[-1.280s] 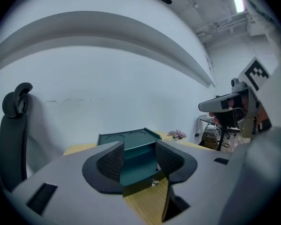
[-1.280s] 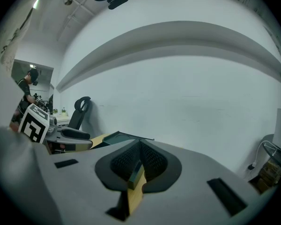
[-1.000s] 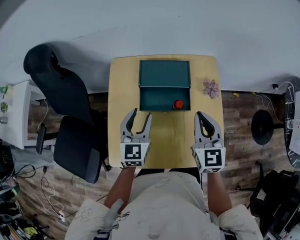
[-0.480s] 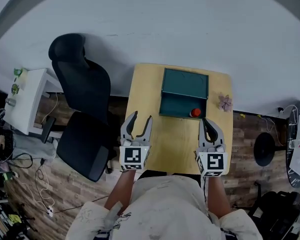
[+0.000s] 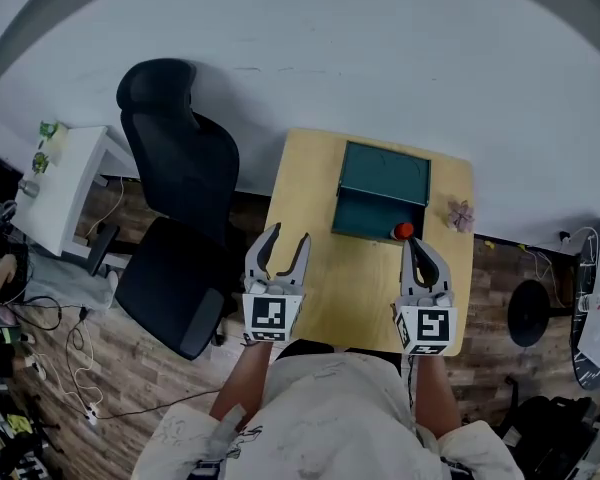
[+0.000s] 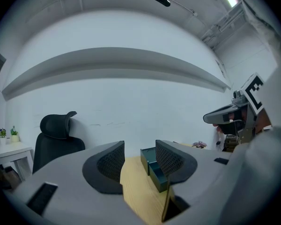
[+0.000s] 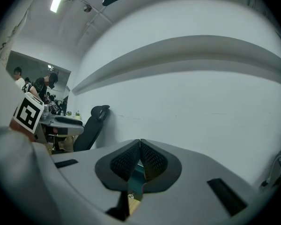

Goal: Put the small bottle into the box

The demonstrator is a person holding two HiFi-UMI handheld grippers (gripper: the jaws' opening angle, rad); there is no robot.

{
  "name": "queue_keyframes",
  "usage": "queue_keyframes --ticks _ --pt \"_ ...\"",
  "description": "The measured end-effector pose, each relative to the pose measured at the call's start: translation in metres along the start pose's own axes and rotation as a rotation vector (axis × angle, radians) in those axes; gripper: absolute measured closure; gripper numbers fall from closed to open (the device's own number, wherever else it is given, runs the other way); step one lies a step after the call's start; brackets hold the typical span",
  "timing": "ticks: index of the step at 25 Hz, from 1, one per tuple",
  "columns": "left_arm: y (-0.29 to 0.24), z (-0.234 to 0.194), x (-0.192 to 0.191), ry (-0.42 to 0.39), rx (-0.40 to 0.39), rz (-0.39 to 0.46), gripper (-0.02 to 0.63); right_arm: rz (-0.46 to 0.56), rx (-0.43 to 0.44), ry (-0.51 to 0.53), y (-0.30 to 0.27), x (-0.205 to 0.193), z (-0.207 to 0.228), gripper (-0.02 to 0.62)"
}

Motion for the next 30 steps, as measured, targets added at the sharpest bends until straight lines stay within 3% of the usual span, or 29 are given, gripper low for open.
queue_keyframes --ticks 7,14,30 --pt "0.007 -0.005 -0.004 0.005 0.006 -0.005 0.423 0.003 0.018 -0.001 -0.003 0.001 -0.010 0.580" --pt "0.022 -0.024 0.001 0.038 0.090 0.031 0.592 0.002 0.042 0.006 -0.006 0.001 -0.020 0.580" --pt "0.031 -0.033 0.000 0.026 0.089 0.039 0.598 -0.009 0.058 0.018 -0.009 -0.001 -0.029 0.580"
Point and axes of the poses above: the fingertips, and each gripper's own axes: y backward along the fingers, z to its right, x out of its top, the point moved 2 cm from there along y, backward along the fingers, and after that the axes turned 11 degrees about -y, right-handed, at the moved point
